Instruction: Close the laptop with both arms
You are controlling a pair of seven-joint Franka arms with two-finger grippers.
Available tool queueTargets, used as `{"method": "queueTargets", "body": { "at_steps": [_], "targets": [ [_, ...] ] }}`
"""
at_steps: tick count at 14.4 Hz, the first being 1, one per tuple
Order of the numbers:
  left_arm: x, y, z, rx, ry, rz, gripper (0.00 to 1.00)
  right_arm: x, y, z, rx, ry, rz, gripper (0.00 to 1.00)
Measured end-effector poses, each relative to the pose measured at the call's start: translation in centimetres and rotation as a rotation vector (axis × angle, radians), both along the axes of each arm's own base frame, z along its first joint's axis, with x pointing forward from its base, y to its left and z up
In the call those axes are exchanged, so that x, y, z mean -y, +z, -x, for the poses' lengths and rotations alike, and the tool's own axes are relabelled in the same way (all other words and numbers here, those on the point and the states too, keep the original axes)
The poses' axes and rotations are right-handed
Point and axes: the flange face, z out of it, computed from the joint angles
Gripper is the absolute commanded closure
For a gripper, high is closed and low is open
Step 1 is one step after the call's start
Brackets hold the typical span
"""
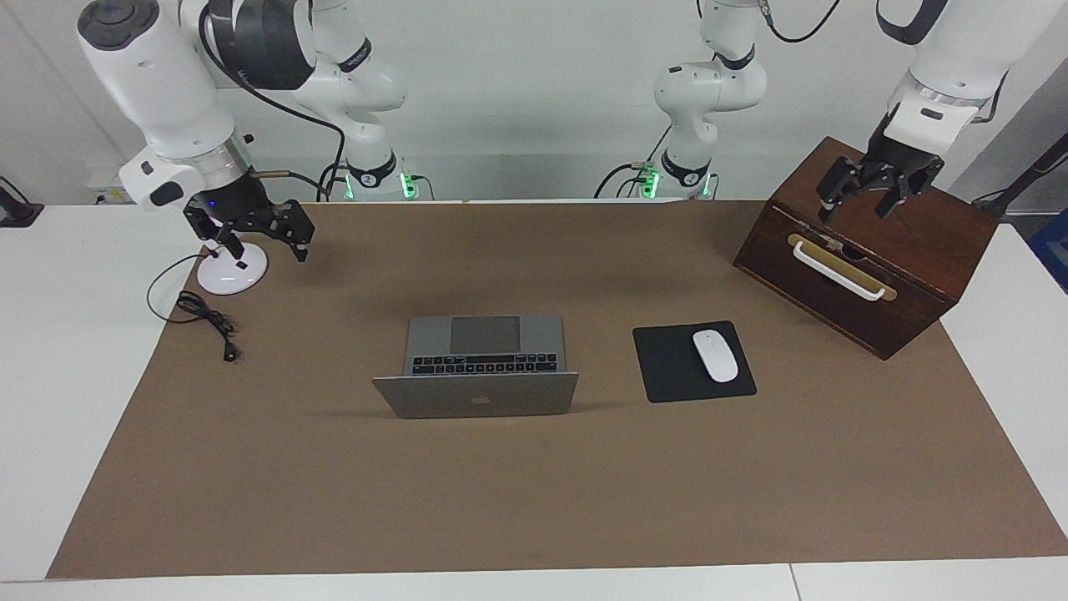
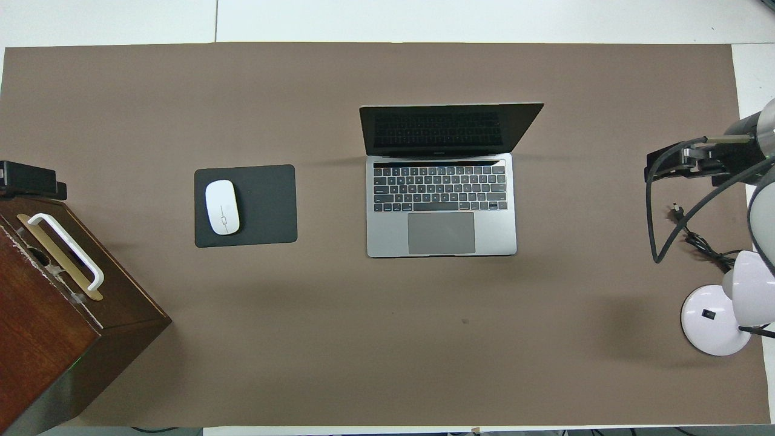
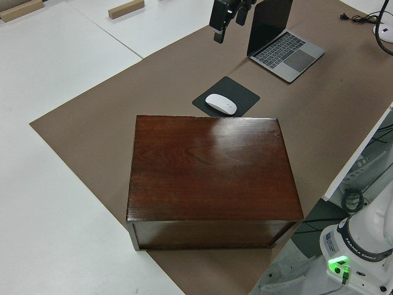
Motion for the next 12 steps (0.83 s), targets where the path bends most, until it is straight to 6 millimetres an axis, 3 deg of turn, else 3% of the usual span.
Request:
{"method": "queueTargets", "body": {
  "at_steps": [6,8,10,11,12],
  "targets": [
    [-0.6,-0.1,-0.1,0.008,0.011,0.000,0.00,-1.2,0.3,-1.0,0.081,0.022,-0.035,0.00],
    [-0.6,-0.3,-0.2,0.012,0.011,0.000,0.01,-1.4,0.3,-1.1,0.086,0.026,-0.054,0.21],
    [-0.6,-0.4,-0.2,0.014,0.011,0.000,0.15,-1.9,0.5,-1.1,0.090,0.051,-0.054,0.60],
    [-0.6,-0.4,-0.3,0.018,0.012,0.000,0.37,-2.5,0.9,-1.2,0.100,0.075,-0.054,0.78],
    [-0.7,-0.3,-0.3,0.022,0.013,0.000,0.69,-3.1,1.6,-1.3,0.108,0.093,-0.055,0.94]
  ]
}}
